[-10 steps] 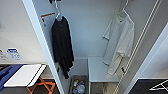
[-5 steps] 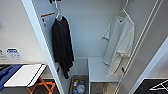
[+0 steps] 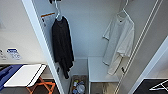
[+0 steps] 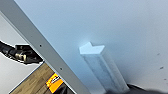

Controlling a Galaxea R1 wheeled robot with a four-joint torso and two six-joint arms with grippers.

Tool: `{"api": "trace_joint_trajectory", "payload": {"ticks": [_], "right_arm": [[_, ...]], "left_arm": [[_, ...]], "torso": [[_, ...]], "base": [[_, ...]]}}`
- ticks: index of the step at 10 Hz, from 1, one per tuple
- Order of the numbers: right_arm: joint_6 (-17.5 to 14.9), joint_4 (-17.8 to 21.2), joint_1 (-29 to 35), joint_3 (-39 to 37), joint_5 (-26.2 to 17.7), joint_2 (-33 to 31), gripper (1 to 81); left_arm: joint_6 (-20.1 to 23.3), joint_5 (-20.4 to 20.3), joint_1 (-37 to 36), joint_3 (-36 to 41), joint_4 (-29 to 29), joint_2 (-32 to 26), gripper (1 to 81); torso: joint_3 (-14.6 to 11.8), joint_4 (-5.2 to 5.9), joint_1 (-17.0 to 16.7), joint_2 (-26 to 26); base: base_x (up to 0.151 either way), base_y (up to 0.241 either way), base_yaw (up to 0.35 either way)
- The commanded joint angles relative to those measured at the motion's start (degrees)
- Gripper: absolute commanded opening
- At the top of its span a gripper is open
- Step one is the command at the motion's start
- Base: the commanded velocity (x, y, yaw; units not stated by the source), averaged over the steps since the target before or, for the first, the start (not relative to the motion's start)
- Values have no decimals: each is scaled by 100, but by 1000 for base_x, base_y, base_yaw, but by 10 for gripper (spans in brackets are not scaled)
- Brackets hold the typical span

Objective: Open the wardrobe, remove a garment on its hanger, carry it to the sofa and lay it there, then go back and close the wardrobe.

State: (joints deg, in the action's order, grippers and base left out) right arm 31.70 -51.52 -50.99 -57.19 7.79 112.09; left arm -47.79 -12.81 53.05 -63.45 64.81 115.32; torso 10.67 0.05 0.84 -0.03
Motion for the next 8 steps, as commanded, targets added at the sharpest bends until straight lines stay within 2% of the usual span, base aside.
{"api": "trace_joint_trajectory", "payload": {"ticks": [1, 8], "right_arm": [[399, 89, -320, 745, -559, 79, 811], [399, 89, -329, 763, -559, 79, 811]], "left_arm": [[-213, -1285, 96, 843, 146, 61, 811], [-213, -1285, 114, 834, 155, 114, 811]], "torso": [[0, 0, 0, 0], [0, 0, 0, 0]], "base": [[0, 0, 0], [0, 0, 0]]}}
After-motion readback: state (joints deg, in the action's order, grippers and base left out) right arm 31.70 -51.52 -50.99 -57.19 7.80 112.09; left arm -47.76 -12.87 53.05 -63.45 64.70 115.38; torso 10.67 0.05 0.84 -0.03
